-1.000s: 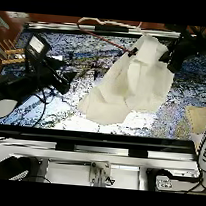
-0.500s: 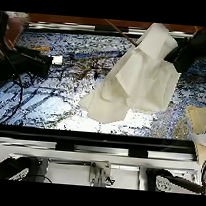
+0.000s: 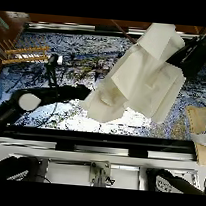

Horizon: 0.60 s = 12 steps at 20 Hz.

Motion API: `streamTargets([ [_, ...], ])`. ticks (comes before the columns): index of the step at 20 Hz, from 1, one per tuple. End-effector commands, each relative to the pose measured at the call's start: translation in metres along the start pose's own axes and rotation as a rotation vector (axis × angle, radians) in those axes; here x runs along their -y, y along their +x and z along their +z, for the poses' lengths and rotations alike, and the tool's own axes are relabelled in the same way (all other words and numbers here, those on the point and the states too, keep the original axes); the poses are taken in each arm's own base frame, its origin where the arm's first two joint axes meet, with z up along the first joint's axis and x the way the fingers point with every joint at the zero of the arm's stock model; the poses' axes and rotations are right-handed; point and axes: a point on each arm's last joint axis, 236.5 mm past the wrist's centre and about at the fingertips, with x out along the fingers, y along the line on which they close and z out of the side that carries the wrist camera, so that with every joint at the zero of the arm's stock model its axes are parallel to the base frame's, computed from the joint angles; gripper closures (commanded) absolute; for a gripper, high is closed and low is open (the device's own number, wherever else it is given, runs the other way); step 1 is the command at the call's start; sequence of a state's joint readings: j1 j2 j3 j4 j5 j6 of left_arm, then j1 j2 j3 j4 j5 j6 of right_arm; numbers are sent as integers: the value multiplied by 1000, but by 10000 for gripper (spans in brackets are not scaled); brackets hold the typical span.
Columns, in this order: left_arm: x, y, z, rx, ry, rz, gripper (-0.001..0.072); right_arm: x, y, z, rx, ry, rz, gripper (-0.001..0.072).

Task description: Fold the shirts.

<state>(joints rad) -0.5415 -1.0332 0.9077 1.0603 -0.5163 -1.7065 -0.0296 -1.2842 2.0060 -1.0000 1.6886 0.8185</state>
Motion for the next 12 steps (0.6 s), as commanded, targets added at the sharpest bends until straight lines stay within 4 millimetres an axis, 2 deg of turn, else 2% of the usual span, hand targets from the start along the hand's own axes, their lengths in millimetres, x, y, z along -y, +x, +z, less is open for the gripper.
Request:
streamTargets([
  [1, 25, 39, -24, 9, -70, -67, 157, -4, -3, 0, -2, 30, 7, 635],
  [4, 24, 61, -42, -25, -130, -64, 158, -4, -3, -1, -4, 30, 8, 635],
  [5, 21, 66, -42, -18, -132, -56, 158, -4, -3, -1, -4, 31, 8, 635],
  [9, 18, 72, -22, 76, -179, -60, 161, -5, -3, -1, -4, 30, 8, 635],
  [12, 23, 76, -16, 104, -208, -72, 202, -4, -3, -1, -4, 30, 7, 635],
])
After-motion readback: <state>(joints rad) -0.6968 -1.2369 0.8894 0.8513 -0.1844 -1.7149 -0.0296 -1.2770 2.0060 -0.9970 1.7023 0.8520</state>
